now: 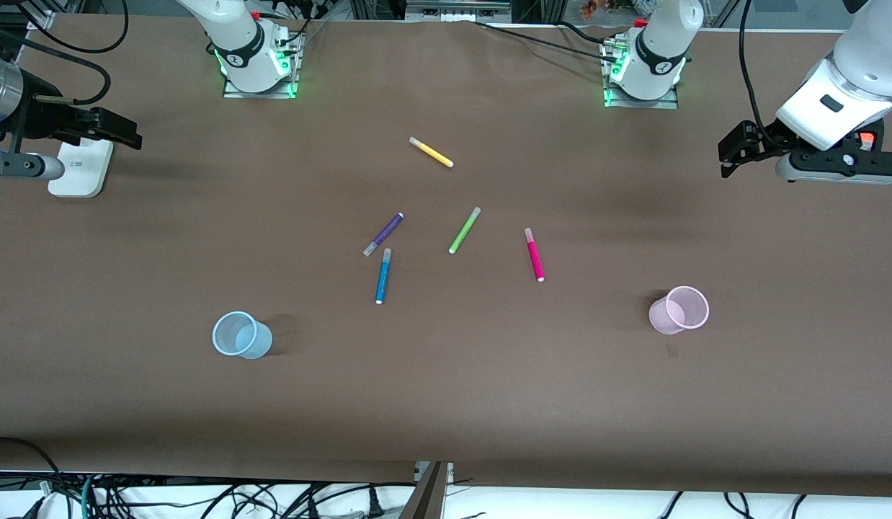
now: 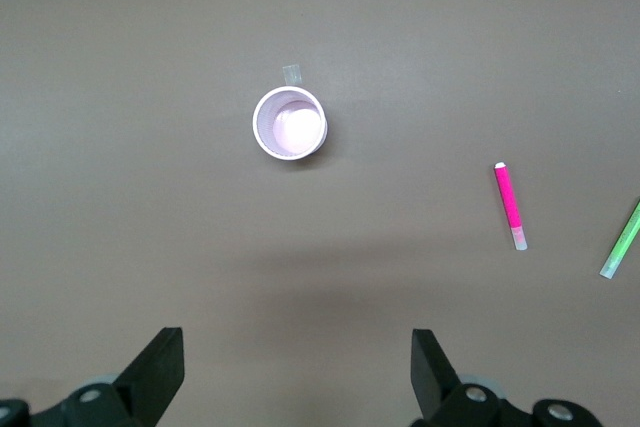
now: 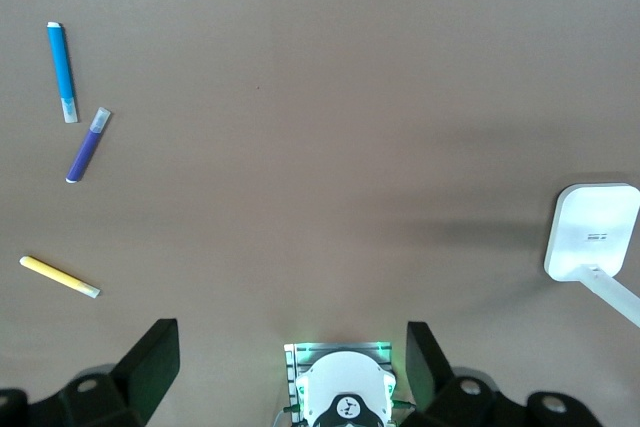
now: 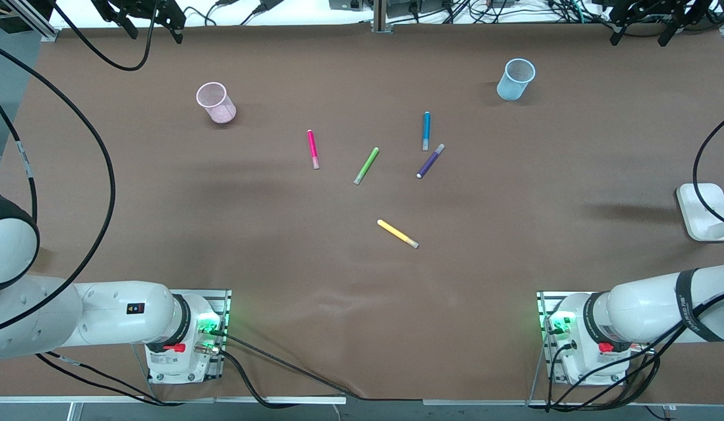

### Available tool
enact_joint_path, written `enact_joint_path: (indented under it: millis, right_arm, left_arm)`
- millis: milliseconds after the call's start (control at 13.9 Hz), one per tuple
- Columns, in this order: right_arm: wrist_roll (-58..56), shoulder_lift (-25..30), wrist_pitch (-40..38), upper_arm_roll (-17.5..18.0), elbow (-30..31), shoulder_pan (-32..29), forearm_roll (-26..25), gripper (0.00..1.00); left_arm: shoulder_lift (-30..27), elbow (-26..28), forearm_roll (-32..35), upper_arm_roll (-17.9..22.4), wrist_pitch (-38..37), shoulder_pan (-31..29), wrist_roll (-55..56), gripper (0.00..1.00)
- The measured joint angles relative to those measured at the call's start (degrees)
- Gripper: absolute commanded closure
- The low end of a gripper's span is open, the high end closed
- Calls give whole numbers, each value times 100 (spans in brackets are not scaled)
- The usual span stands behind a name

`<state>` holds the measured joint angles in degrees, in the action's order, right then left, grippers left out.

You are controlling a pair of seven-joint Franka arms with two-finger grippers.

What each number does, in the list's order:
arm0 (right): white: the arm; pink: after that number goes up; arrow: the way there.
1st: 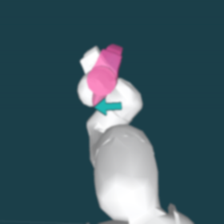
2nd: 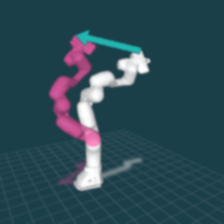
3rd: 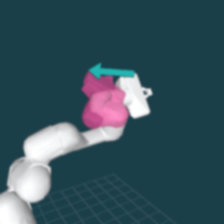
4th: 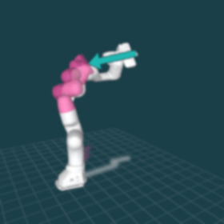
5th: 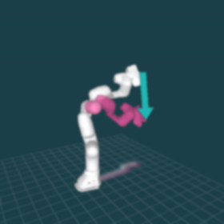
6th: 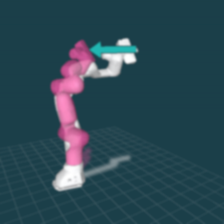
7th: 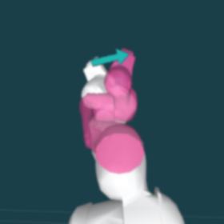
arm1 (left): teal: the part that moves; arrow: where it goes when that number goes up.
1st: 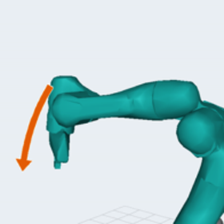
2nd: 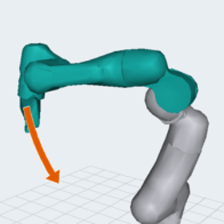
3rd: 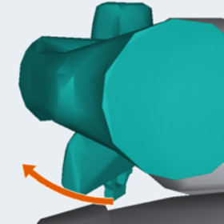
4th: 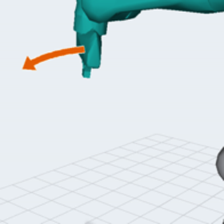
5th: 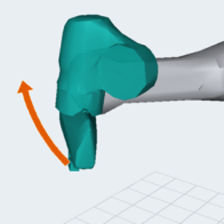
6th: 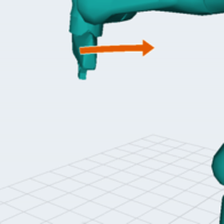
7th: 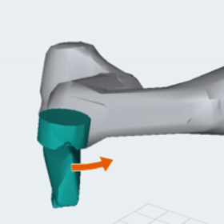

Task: Place pink and blue markers in matching cups
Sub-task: 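Move the right gripper down over the blue marker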

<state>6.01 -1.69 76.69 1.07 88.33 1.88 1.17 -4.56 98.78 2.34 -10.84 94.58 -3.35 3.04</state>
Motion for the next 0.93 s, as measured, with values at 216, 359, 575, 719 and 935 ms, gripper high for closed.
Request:
enact_joint_path:
  millis: [216,359,575,719,935]
  right_arm:
    - [-3,-2,12,42,0,56,0,0]
    - [-16,-19,16,46,0,66,0,0]
    - [-101,-114,16,47,1,70,3,0]
    - [-133,-239,64,50,4,129,12,0]
    - [-62,-621,443,72,10,645,17,0]
  left_arm:
    - [0,0,0,-2,-42,0,0,0]
    - [0,0,0,-8,-45,0,0,0]
    - [0,0,0,-22,-48,0,0,0]
    - [0,0,0,-40,-53,0,0,0]
    - [0,0,0,-49,-65,0,0,0]
